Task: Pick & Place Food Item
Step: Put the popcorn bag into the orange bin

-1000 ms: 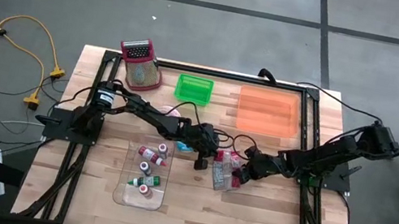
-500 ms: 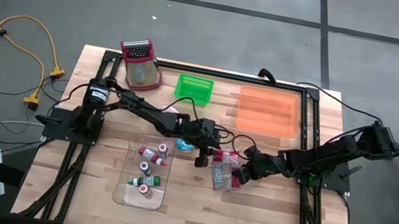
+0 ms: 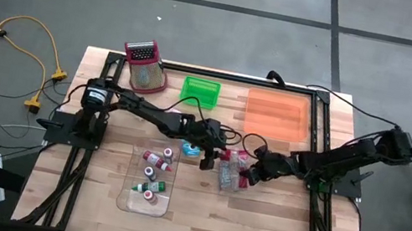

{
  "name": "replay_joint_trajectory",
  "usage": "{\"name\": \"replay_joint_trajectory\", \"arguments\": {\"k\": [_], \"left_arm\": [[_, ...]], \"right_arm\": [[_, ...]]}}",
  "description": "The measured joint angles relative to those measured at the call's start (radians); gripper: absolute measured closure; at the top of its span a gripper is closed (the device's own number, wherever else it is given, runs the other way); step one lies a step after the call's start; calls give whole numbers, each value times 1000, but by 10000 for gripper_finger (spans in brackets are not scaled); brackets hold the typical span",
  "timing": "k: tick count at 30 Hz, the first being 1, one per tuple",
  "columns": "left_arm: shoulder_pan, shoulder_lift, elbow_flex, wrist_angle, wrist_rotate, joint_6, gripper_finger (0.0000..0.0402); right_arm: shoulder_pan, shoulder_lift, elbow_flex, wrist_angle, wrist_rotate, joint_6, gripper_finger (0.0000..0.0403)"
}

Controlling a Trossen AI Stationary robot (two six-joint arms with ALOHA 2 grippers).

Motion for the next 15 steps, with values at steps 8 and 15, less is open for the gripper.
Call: {"name": "replay_joint_trajectory", "arguments": {"k": [8, 15], "left_arm": [[-6, -93, 0, -28, 0, 39, 271], [-19, -116, 0, -47, 0, 45, 271]], "right_arm": [[-34, -111, 0, -92, 4, -23, 395], [-36, -216, 0, -146, 78, -54, 395]]}}
